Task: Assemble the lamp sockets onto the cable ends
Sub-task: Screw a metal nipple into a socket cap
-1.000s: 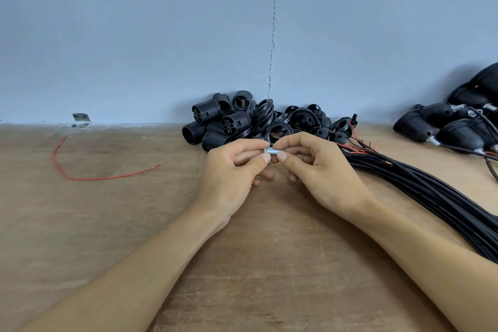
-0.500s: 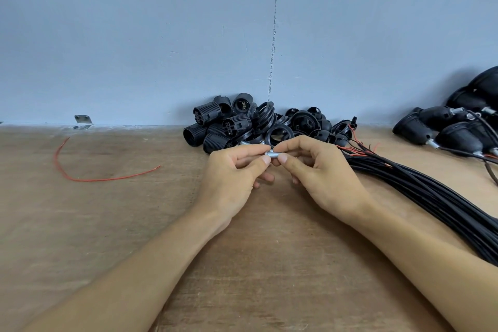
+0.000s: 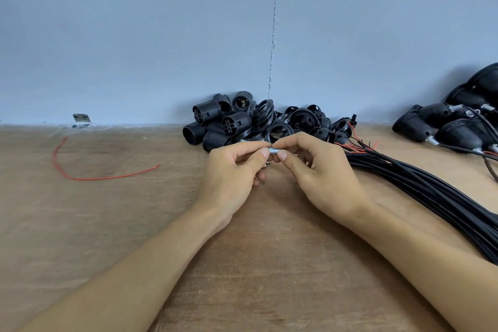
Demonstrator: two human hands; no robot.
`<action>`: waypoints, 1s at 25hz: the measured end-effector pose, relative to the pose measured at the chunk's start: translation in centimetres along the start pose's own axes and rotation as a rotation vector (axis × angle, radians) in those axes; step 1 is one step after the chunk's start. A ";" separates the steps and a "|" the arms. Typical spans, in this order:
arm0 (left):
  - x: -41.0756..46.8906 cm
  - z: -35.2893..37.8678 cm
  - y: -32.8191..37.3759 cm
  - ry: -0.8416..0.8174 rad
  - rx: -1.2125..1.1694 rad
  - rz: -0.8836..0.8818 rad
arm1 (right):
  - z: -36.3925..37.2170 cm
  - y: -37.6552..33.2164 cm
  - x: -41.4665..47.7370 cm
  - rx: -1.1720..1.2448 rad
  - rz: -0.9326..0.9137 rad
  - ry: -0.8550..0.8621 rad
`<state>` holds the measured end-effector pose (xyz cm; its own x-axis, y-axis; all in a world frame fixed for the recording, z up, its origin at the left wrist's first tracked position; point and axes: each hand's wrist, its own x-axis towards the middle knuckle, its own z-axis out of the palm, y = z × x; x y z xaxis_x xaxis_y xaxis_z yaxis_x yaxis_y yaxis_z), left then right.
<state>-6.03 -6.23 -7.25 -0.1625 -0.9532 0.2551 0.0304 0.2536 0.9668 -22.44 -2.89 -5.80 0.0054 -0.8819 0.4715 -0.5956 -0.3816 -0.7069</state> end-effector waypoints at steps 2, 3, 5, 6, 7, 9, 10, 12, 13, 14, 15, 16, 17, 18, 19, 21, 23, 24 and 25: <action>0.1 0.0 0.1 -0.020 -0.023 -0.004 | 0.0 -0.1 0.1 0.088 0.037 -0.004; 0.1 -0.1 0.1 -0.022 -0.040 -0.007 | 0.0 -0.1 0.2 0.169 0.074 -0.014; 0.2 -0.1 0.1 -0.007 -0.069 -0.010 | -0.2 -0.2 0.4 0.317 0.140 -0.035; 0.2 -0.2 0.0 0.000 -0.072 -0.008 | -0.3 -0.2 0.5 0.355 0.151 -0.044; 0.2 -0.2 0.0 0.000 -0.070 -0.004 | -0.4 -0.2 0.5 0.374 0.152 -0.052; 0.2 -0.2 -0.1 -0.007 -0.074 -0.001 | -0.5 -0.2 0.5 0.393 0.147 -0.064; 0.2 -0.3 -0.1 -0.011 -0.080 -0.002 | -0.5 -0.2 0.5 0.400 0.148 -0.067; 0.2 -0.3 -0.1 -0.016 -0.095 -0.013 | -0.4 -0.3 0.4 0.410 0.156 -0.068; 0.2 -0.3 -0.1 -0.014 -0.102 -0.018 | -0.3 -0.3 0.5 0.414 0.161 -0.067; 0.3 -0.3 -0.1 -0.011 -0.109 -0.023 | -0.3 -0.3 0.5 0.417 0.165 -0.065; 0.3 -0.3 -0.1 -0.009 -0.110 -0.026 | -0.3 -0.3 0.5 0.417 0.169 -0.064; 0.3 -0.3 -0.2 -0.011 -0.100 -0.023 | -0.3 -0.3 0.5 0.411 0.174 -0.063; 0.3 -0.3 -0.2 -0.014 -0.082 -0.015 | -0.3 -0.3 0.5 0.396 0.178 -0.062; 0.3 -0.3 -0.2 -0.016 -0.060 -0.006 | -0.3 -0.2 0.5 0.375 0.181 -0.062; 0.2 -0.3 -0.3 -0.013 -0.040 0.002 | -0.2 -0.2 0.5 0.350 0.185 -0.063; 0.2 -0.4 -0.3 -0.007 -0.020 0.010 | -0.2 -0.2 0.5 0.309 0.186 -0.066; 0.1 -0.4 -0.2 -0.017 -0.019 0.006 | -0.3 -0.3 0.5 0.277 0.177 -0.065; 0.1 -0.4 -0.1 -0.026 -0.016 0.004 | -0.4 -0.3 0.5 0.253 0.171 -0.066; 0.1 -0.4 -0.1 -0.035 -0.007 0.005 | -0.4 -0.4 0.4 0.218 0.166 -0.065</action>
<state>-5.64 -6.39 -7.33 -0.1967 -0.9455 0.2595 0.0381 0.2571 0.9656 -22.56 -3.01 -5.12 -0.0223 -0.9505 0.3100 -0.4058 -0.2748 -0.8717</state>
